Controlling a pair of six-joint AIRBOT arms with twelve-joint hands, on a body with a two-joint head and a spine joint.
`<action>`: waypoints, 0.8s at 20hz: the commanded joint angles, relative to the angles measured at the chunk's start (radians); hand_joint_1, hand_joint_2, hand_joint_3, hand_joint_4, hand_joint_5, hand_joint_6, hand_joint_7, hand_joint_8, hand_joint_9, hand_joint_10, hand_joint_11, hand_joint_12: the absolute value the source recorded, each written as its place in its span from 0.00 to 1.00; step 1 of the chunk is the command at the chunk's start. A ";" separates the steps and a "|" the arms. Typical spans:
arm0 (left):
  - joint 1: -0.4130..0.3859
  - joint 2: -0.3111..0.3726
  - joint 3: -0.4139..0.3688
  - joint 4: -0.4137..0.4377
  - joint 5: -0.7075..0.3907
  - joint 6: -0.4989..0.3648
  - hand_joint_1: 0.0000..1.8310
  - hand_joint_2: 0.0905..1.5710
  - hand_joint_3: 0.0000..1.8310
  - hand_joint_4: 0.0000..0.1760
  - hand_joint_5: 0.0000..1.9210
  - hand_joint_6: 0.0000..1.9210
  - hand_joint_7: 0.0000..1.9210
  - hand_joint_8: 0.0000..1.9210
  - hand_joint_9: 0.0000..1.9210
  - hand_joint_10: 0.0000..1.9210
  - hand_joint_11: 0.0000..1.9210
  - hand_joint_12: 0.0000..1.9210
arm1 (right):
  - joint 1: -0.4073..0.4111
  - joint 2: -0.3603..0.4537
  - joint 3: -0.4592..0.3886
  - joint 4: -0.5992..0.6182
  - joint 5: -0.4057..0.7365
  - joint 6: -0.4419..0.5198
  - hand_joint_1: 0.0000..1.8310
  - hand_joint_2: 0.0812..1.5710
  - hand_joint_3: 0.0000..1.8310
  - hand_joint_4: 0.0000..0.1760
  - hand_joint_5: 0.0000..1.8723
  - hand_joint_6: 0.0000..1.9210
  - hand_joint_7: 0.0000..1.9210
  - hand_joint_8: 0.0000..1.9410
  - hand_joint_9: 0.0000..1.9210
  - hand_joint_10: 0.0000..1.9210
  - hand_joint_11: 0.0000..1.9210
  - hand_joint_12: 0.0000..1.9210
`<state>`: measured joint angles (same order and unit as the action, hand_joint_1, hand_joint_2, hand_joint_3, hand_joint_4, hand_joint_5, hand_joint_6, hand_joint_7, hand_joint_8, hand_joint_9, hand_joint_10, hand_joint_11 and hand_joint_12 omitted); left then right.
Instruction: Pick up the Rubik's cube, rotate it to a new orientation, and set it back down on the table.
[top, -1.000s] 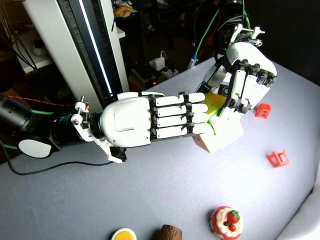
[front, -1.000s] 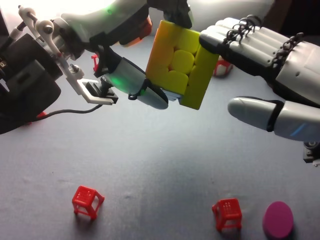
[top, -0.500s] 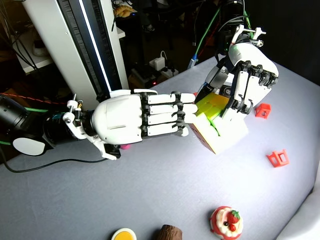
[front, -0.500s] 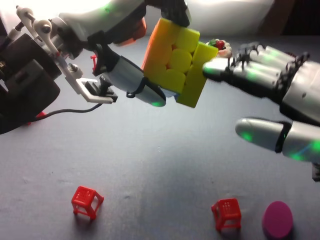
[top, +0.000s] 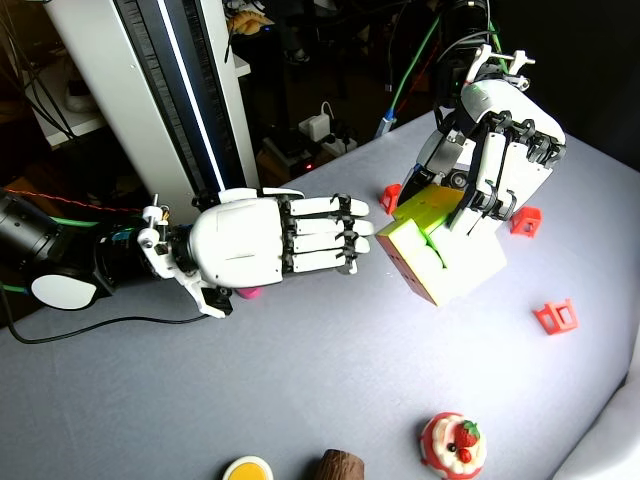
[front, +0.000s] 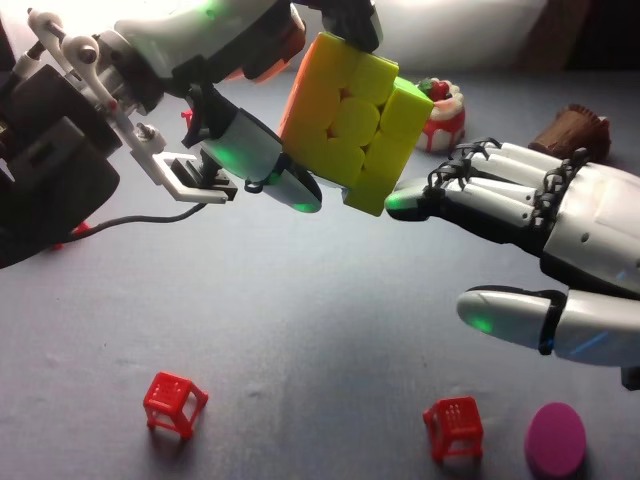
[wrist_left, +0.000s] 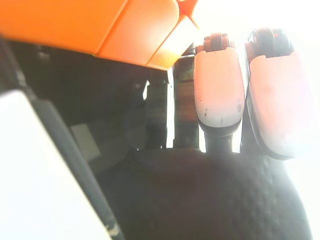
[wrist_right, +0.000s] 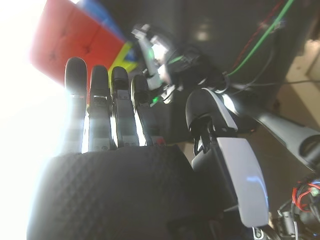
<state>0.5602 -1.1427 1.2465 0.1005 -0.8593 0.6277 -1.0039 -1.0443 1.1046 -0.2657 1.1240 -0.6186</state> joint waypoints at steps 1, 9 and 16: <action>-0.012 -0.001 0.004 -0.027 -0.140 -0.007 0.87 0.33 0.67 0.00 0.69 1.00 0.76 1.00 0.81 1.00 0.85 1.00 | 0.008 0.004 -0.011 0.028 0.137 0.006 0.00 0.92 0.00 0.00 0.00 0.26 0.11 0.09 0.00 0.53 0.00 0.78; -0.006 -0.004 0.004 -0.028 -0.138 -0.007 0.82 0.35 0.64 0.00 0.66 1.00 0.77 1.00 0.82 1.00 0.87 1.00 | 0.014 0.053 -0.025 0.106 0.202 0.006 0.00 0.90 0.00 0.00 0.00 0.00 0.00 0.00 0.00 0.00 0.00 0.00; -0.007 -0.002 -0.013 0.005 -0.175 -0.016 0.80 0.39 0.60 0.00 0.62 1.00 0.75 1.00 0.82 1.00 0.87 1.00 | 0.020 0.005 0.031 0.165 0.198 0.006 0.00 0.88 0.00 0.00 0.00 0.00 0.00 0.00 0.00 0.00 0.00 0.00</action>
<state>0.5659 -1.1439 1.2346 0.1249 -0.8722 0.6239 -0.9993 -1.0386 1.1351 -0.1226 1.1957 -0.6186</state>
